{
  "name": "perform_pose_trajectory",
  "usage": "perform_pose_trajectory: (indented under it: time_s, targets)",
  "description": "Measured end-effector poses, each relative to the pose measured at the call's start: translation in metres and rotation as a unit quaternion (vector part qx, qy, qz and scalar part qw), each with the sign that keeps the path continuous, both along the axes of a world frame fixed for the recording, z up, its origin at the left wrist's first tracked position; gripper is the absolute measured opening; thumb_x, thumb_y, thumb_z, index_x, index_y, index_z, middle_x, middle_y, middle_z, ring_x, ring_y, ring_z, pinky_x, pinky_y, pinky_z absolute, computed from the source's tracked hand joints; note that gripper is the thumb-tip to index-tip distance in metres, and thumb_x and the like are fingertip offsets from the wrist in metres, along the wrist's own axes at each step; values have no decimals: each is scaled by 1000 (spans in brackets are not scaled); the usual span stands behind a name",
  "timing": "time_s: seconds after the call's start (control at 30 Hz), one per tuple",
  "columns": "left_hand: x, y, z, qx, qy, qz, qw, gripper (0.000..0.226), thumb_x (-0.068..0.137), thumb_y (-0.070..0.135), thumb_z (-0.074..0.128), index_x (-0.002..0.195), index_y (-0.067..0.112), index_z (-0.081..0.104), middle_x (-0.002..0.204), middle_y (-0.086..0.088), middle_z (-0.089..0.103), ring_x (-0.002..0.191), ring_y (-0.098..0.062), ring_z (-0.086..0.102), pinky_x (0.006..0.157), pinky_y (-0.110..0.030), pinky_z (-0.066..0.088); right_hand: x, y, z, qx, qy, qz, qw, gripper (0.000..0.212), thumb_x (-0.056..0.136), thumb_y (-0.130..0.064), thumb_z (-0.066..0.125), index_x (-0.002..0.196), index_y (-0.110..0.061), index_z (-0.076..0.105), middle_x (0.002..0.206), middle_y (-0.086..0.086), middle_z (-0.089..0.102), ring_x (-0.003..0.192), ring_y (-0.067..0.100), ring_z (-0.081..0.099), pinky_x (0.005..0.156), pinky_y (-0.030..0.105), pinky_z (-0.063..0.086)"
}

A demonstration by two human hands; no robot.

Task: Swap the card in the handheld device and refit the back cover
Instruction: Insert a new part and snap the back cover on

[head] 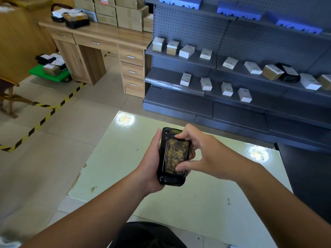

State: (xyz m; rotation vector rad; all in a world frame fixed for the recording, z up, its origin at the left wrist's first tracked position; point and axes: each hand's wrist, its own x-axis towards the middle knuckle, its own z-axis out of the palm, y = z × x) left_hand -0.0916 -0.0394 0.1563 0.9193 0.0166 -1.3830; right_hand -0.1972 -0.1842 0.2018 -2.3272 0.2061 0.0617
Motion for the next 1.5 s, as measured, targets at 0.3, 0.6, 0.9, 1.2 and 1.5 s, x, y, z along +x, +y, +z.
perform_pose_trajectory:
  time_s: [0.3, 0.6, 0.9, 1.2, 1.5]
  targets:
    - [-10, 2, 13, 6, -25, -42, 999, 79, 91, 75, 42, 120, 8, 72, 111, -15, 68, 83, -29, 65, 79, -43, 56, -8, -7, -5, 142, -4, -33, 989, 53, 78, -15, 91, 116, -20, 54, 113, 5, 72, 95, 29, 70, 83, 48, 61]
    - [-11, 4, 22, -20, 26, -8, 999, 77, 92, 74, 40, 109, 9, 77, 100, -17, 75, 76, -34, 67, 74, -43, 57, -13, -6, 5, 224, -30, -54, 973, 52, 77, -5, 88, 118, -16, 57, 117, 9, 73, 99, 32, 74, 87, 45, 63]
    - [-9, 4, 29, -20, 2, -7, 1000, 75, 91, 75, 41, 96, 11, 80, 95, -14, 75, 78, -30, 66, 78, -43, 53, -13, -2, 19, 164, -42, -18, 985, 50, 79, -12, 88, 117, -18, 55, 115, 1, 74, 96, 28, 71, 85, 44, 62]
    - [-7, 11, 28, 5, -85, -25, 996, 59, 95, 56, 57, 134, 13, 59, 119, -18, 72, 90, -31, 70, 75, -42, 60, -21, 11, 9, -37, -18, -75, 996, 61, 74, -53, 85, 127, -49, 54, 120, -24, 38, 110, -11, 39, 81, 9, 40]
    - [-4, 14, 23, -29, -112, 40, 992, 44, 104, 40, 48, 132, 8, 60, 122, -30, 70, 99, -40, 72, 70, -41, 63, -16, 35, -4, 195, -113, -288, 931, 76, 81, -37, 85, 145, -43, 44, 133, -17, 55, 110, 0, 63, 82, 22, 58]
